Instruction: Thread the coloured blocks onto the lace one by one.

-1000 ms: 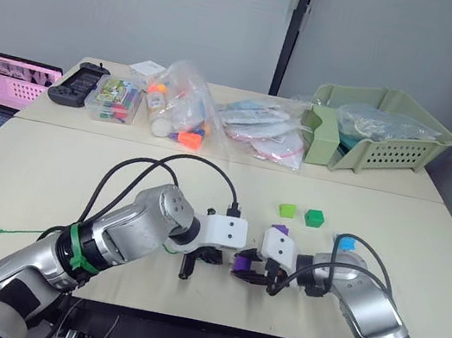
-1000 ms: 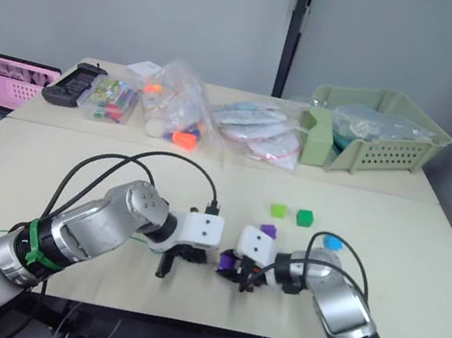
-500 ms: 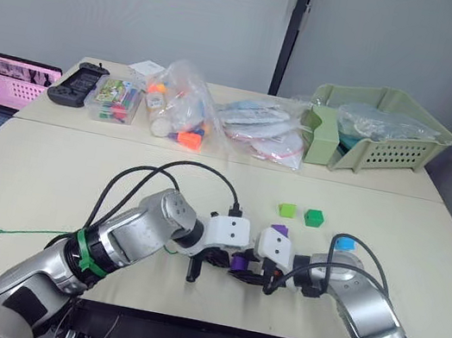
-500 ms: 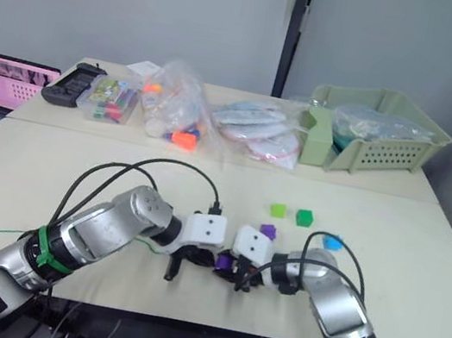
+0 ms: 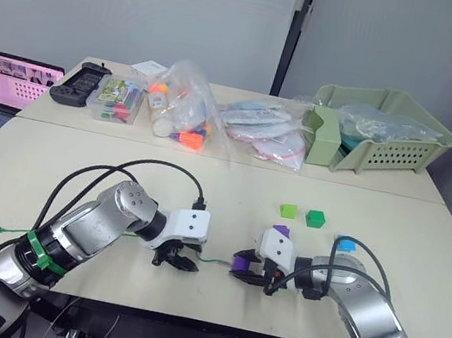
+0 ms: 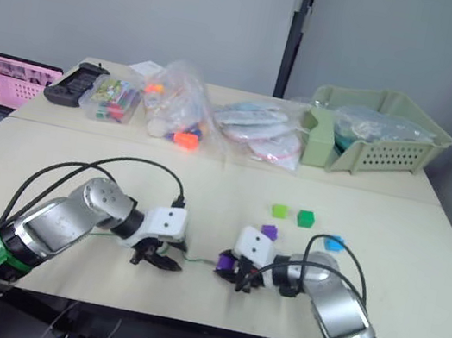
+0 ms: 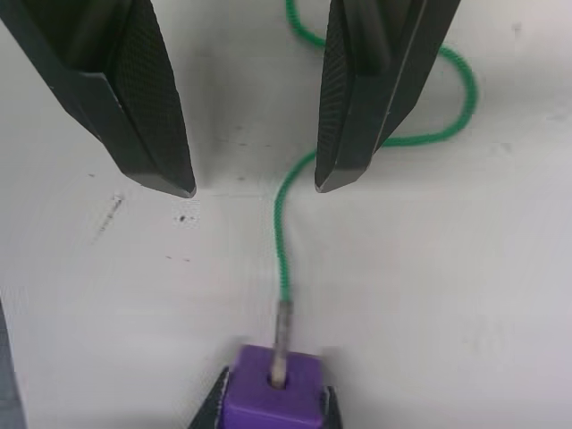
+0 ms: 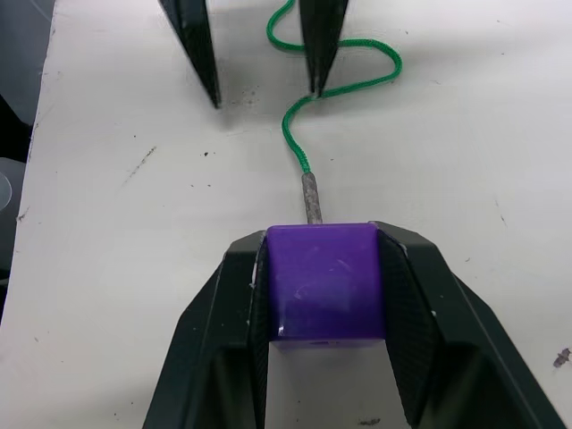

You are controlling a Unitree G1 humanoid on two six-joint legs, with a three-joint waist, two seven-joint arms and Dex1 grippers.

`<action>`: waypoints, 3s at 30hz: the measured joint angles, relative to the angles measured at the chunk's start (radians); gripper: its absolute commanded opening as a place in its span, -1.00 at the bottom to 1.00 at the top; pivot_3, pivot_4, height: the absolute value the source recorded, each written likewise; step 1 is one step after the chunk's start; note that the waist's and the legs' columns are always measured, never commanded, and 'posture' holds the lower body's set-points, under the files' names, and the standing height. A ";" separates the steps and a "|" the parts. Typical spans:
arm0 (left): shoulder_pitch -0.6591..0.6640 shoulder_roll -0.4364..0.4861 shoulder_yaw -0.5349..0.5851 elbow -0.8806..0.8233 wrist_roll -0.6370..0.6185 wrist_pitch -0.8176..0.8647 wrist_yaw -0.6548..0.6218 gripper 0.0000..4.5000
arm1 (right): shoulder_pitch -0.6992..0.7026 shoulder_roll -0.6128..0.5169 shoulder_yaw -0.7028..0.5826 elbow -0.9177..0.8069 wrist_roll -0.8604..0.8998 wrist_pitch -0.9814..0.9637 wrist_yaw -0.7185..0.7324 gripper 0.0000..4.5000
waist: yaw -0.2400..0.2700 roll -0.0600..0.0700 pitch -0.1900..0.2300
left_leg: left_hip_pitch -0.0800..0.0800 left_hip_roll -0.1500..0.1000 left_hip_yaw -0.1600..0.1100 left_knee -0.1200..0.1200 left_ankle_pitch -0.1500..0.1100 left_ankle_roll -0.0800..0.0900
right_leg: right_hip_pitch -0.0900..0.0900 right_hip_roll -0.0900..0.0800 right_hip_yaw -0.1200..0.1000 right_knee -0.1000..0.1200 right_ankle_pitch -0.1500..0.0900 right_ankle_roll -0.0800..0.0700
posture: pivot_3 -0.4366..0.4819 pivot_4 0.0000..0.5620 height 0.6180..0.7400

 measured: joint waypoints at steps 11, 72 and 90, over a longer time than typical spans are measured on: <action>0.039 -0.104 0.007 0.076 0.008 -0.075 0.034 -0.99 | 0.001 -0.011 -0.002 -0.011 0.001 0.015 0.000 -0.48 | 0.013 0.000 0.000 | 0.000 0.000 0.000 0.000 0.000 0.000 | 0.000 0.000 0.000 0.000 0.000 0.000 | -0.05 -0.47 1.00; -0.012 -0.326 -0.029 0.257 0.081 -0.228 0.010 -0.46 | 0.190 -0.169 -0.171 -0.192 0.180 0.116 -0.056 1.00 | 0.018 0.000 0.000 | -0.002 -0.001 0.000 0.000 0.000 0.000 | 0.000 0.000 0.000 -0.001 0.000 0.000 | -0.05 -0.47 1.00; -0.003 -0.313 -0.028 0.230 0.085 -0.213 0.001 -0.46 | 0.153 -0.137 -0.073 -0.079 0.101 0.037 -0.036 -1.00 | 0.018 0.000 0.000 | -0.002 -0.001 0.000 0.000 0.000 0.000 | 0.000 0.000 0.000 -0.001 0.000 0.000 | -0.05 -0.47 1.00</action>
